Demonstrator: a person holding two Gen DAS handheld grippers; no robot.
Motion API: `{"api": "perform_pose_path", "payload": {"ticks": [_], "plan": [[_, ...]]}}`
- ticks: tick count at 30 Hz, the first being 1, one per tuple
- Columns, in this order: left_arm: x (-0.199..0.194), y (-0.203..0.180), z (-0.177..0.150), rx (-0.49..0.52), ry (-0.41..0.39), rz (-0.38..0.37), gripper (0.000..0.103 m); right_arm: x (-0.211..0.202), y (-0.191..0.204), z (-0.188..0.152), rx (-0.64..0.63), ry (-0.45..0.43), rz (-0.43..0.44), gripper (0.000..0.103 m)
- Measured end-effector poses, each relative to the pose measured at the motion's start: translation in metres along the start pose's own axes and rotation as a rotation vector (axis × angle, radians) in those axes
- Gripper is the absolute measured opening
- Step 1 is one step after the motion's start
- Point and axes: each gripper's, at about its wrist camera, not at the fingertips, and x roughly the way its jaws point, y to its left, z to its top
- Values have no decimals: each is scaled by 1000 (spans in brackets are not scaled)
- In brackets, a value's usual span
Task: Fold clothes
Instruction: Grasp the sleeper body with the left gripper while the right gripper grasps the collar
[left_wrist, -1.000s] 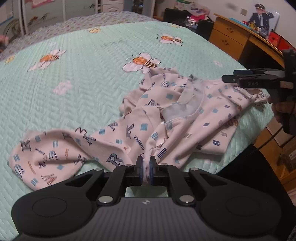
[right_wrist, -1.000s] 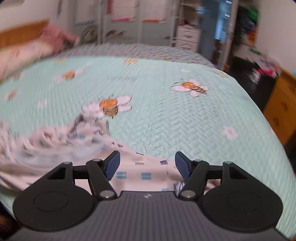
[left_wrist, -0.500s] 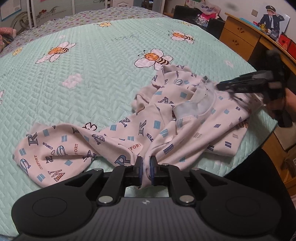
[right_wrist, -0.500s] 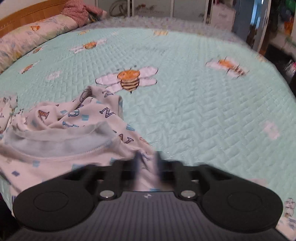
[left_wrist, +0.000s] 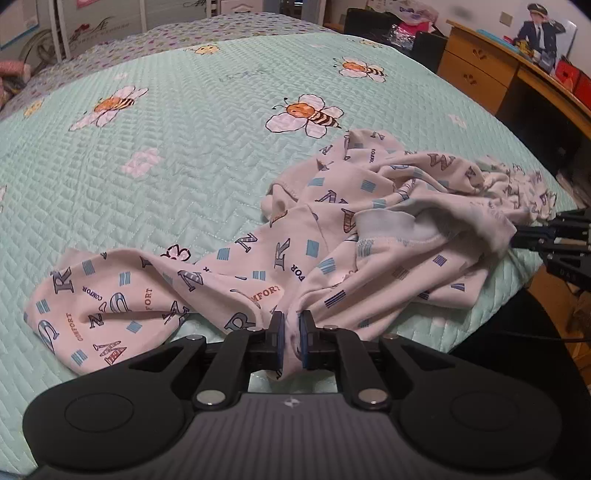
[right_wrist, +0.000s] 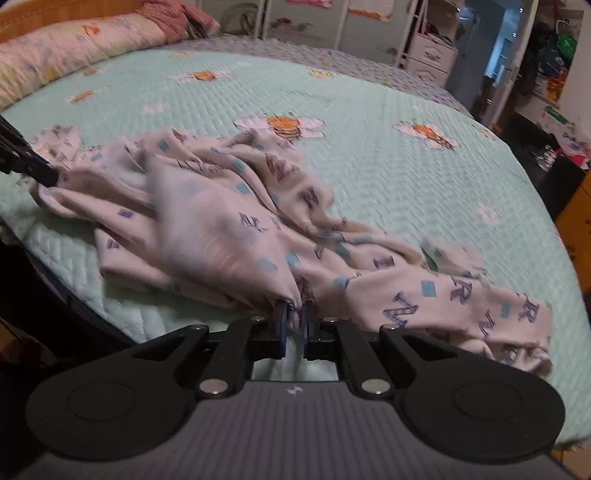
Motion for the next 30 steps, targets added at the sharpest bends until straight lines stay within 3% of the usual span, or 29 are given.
{"api": "perform_pose_path", "payload": {"ticks": [2, 7, 14, 19, 21, 23, 24, 30], "plan": [[0, -2, -1, 12, 0, 1, 9, -2, -2, 10, 26, -26, 54, 15], [-10, -3, 0, 38, -19, 6, 10, 2, 20, 23, -140, -38, 36, 48], [-28, -7, 4, 103, -72, -11, 16, -2, 38, 6, -339, -54, -51, 49], [-32, -18, 14, 137, -118, -78, 30, 3, 29, 12, -309, -90, -48, 49], [-25, -23, 17, 146, -114, -75, 31, 14, 27, 15, -305, -90, -39, 46], [-17, -27, 19, 142, -96, -72, 31, 24, 23, 17, -283, -62, -11, 24], [-14, -27, 18, 135, -86, -76, 31, 22, 22, 18, -268, -70, -3, 7], [-11, -32, 8, 168, -58, -97, 31, -16, -1, 10, -43, -169, 61, 6]]}}
